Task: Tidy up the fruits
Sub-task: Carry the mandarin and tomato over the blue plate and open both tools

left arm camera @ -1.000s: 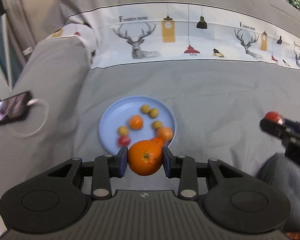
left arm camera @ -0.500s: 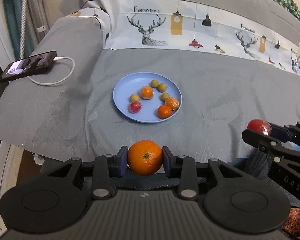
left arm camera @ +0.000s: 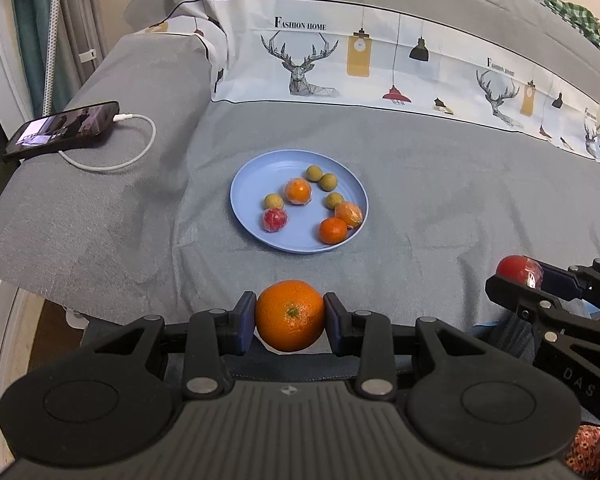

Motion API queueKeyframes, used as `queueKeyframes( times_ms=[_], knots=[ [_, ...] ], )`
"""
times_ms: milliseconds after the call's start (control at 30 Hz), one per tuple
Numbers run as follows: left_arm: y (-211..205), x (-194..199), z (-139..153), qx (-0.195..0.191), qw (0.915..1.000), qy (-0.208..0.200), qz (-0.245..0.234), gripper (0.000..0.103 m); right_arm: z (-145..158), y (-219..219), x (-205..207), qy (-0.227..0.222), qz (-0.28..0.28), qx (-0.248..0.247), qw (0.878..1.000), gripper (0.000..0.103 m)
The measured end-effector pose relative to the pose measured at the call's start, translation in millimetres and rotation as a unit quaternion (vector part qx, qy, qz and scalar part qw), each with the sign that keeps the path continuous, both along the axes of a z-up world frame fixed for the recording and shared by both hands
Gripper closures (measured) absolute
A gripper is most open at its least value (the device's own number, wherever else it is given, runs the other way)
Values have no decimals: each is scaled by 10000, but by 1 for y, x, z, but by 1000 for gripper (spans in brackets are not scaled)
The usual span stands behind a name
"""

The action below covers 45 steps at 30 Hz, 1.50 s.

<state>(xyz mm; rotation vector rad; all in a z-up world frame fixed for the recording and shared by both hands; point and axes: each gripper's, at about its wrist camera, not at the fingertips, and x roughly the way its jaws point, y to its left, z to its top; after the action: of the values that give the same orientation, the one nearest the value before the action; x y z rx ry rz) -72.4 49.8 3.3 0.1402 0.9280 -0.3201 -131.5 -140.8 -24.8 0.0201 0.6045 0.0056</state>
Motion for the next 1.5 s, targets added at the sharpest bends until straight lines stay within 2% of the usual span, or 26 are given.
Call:
queueKeyframes(
  times_ms=[400,867,1200,1500],
  knots=[
    [-1,17,-3,-3,10000,69,39,63,-6,-1,13,164,-56,34,9998,71],
    [-8,59,-9,24,9997,174,140,63,-16,-5,45,371,-119,91,9992,71],
    [-22,113,-21,115,9996,212,160,63,-29,-10,94,462,-47,71,9989,71],
    [-45,177,-55,306,9989,353,70,63,-55,-17,164,600,111,-41,9981,71]
  ],
)
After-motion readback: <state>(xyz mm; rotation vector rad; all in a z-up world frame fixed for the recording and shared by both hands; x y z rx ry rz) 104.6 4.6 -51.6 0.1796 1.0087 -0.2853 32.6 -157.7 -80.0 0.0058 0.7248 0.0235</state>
